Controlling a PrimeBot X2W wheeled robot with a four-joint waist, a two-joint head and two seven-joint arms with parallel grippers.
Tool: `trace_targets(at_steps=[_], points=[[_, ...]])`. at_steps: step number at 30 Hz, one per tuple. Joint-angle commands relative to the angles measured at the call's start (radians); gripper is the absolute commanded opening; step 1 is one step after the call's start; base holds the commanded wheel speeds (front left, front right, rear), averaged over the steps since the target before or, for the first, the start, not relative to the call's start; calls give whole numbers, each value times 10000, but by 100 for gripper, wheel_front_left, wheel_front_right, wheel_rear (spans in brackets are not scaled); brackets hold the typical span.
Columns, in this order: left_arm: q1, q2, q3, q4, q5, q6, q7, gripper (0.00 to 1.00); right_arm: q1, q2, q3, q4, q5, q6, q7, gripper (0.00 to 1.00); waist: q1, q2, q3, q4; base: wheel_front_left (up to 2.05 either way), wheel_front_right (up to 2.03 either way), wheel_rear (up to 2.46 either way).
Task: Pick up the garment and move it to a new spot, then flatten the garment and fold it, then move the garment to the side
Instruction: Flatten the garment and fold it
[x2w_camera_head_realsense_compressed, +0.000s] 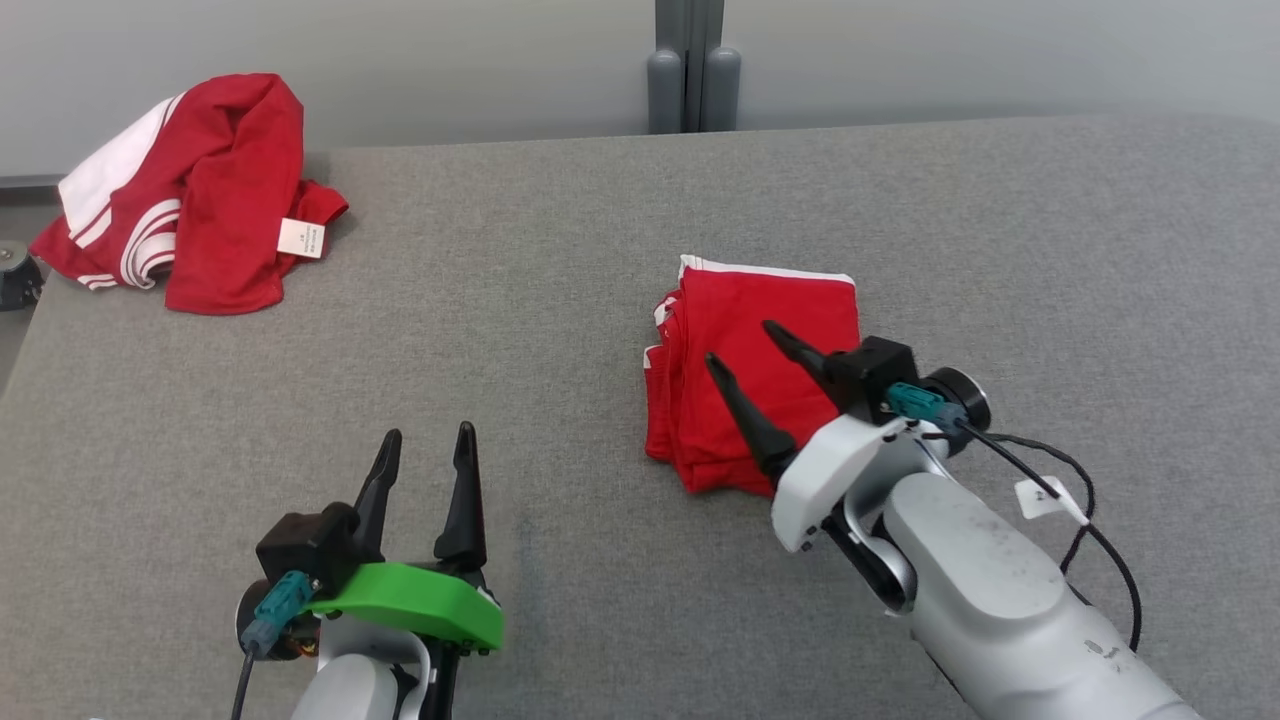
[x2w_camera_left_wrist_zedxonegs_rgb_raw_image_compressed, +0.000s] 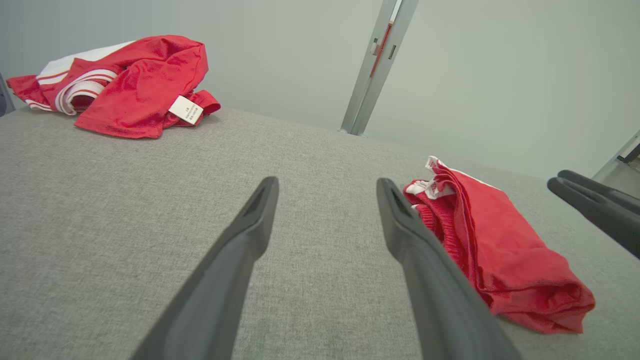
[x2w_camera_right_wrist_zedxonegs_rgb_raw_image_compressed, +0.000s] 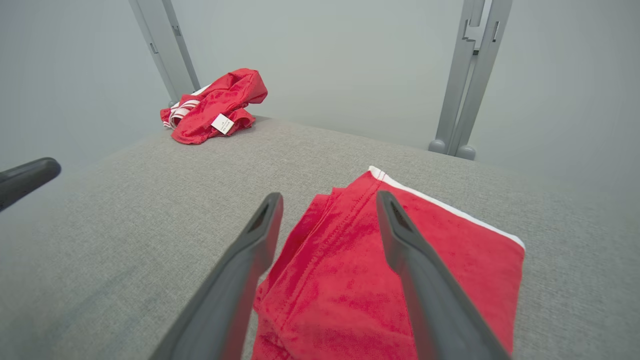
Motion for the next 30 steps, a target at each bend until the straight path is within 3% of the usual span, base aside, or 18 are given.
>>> trace_targets(at_steps=[1, 9, 16, 30], points=[[-172, 39, 54, -68, 163, -54, -7, 100, 400, -84, -491, -336, -240, -15, -25, 100, 0, 0, -179, -165, 0, 0, 0], [114, -16, 375, -142, 709, -16, -7, 100, 2311, 56, -3390, -2180, -1470, -15, -27, 100, 0, 0, -563, -478, 0, 0, 0], [781, -50, 1019, -289, 976, -50, -7, 100, 3870, 231, -4929, -3374, -2002, -15, -28, 100, 0, 0, -749, -640, 0, 0, 0], [1678, -202, 1736, -544, 1367, -219, -7, 100, 4818, 284, -5309, -4029, -1735, -15, -29, 100, 0, 0, -807, -609, 0, 0, 0]])
